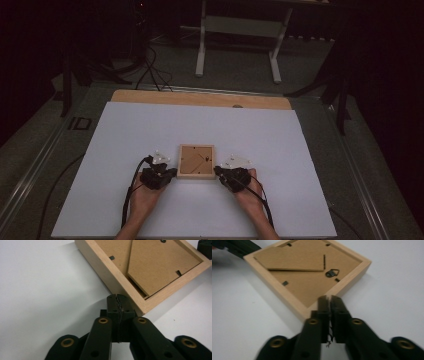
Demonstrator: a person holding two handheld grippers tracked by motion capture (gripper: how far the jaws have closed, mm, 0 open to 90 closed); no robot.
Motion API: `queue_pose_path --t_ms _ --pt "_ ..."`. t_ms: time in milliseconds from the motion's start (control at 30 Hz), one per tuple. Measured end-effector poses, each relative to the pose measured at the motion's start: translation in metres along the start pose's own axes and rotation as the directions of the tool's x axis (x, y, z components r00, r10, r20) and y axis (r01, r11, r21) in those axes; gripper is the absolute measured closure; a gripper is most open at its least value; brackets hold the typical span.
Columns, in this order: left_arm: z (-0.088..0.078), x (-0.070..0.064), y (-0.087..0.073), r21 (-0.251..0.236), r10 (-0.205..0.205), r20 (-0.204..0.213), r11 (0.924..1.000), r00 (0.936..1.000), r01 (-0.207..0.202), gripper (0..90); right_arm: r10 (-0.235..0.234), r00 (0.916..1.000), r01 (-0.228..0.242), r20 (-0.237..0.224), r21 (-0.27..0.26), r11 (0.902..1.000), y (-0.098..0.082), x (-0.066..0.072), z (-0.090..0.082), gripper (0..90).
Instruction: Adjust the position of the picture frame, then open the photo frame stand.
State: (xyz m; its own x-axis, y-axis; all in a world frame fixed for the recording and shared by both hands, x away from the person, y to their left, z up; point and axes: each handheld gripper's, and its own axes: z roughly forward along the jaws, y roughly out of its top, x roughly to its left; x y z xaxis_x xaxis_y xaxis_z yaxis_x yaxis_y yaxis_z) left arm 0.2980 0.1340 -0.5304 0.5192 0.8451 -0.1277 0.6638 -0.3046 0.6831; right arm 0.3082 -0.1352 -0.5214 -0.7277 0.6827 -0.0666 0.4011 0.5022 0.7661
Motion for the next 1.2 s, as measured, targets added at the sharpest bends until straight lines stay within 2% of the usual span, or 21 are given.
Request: queue_pose_path --t_ms 33,167,300,433,600,700,767,833,900,967,1033,1167,1200 --pt "0.0 0.0 0.0 0.0 0.0 0.0 1.0 1.0 0.0 83.4 0.0 1.0 0.0 0.0 0.0 1.0 0.0 0.0 0.0 83.8" --pt "-0.004 0.001 0.002 -0.025 0.02 -0.007 0.9995 0.9998 -0.021 81.9 -0.021 0.9995 0.022 0.024 -0.008 0.9997 0.002 -0.001 -0.002 78.4" --pt "-0.009 0.005 0.002 -0.046 0.019 -0.011 0.9987 0.9998 -0.019 78.3 -0.008 0.9995 0.008 0.031 -0.022 0.9997 0.002 -0.003 -0.006 74.0" --pt "-0.018 0.009 0.003 -0.097 0.003 0.006 0.9952 1.0 -0.003 73.3 0.0 0.9997 0.001 0.024 -0.042 0.9991 0.003 -0.004 -0.011 69.8" --pt "-0.025 0.009 0.006 -0.146 0.011 0.04 0.9892 0.9991 -0.005 67.5 0.001 0.9999 0.0 0.013 -0.059 0.9982 0.004 -0.002 -0.014 67.5" --pt "-0.029 0.005 0.007 -0.173 0.028 0.07 0.9849 0.9972 -0.015 64.3 -0.009 1.0 0.009 0.003 -0.072 0.9974 0.004 0.001 -0.015 70.3" --pt "-0.029 0.004 0.008 -0.172 0.031 0.078 0.985 0.9965 -0.017 62.9 -0.008 1.0 0.008 -0.002 -0.071 0.9974 0.004 0.002 -0.015 71.8" --pt "-0.028 -0.002 0.009 -0.16 0.058 0.089 0.9862 0.9943 -0.043 59.9 -0.016 0.9998 0.016 -0.006 -0.074 0.9971 0.004 0.005 -0.015 80.7" --pt "-0.027 -0.006 0.01 -0.167 0.075 0.096 0.9842 0.9925 -0.058 58.3 -0.014 0.9998 0.014 -0.012 -0.074 0.9972 0.003 0.007 -0.014 83.6" --pt "-0.028 -0.008 0.011 -0.17 0.083 0.095 0.9833 0.992 -0.066 56.4 -0.012 0.9998 0.011 -0.013 -0.074 0.9972 0.002 0.008 -0.014 85.2" --pt "-0.027 -0.014 0.014 -0.176 0.108 0.094 0.9803 0.9897 -0.09 54.8 -0.018 0.9997 0.017 -0.017 -0.069 0.9974 0.001 0.01 -0.014 89.6" --pt "-0.024 -0.016 0.017 -0.173 0.128 0.091 0.9786 0.9876 -0.111 52.9 -0.023 0.9995 0.022 -0.02 -0.061 0.9979 0.0 0.011 -0.013 89.8" --pt "-0.023 -0.016 0.02 -0.172 0.143 0.084 0.9769 0.9862 -0.127 52.9 -0.021 0.9994 0.02 -0.026 -0.057 0.9982 0.0 0.011 -0.013 89.8"
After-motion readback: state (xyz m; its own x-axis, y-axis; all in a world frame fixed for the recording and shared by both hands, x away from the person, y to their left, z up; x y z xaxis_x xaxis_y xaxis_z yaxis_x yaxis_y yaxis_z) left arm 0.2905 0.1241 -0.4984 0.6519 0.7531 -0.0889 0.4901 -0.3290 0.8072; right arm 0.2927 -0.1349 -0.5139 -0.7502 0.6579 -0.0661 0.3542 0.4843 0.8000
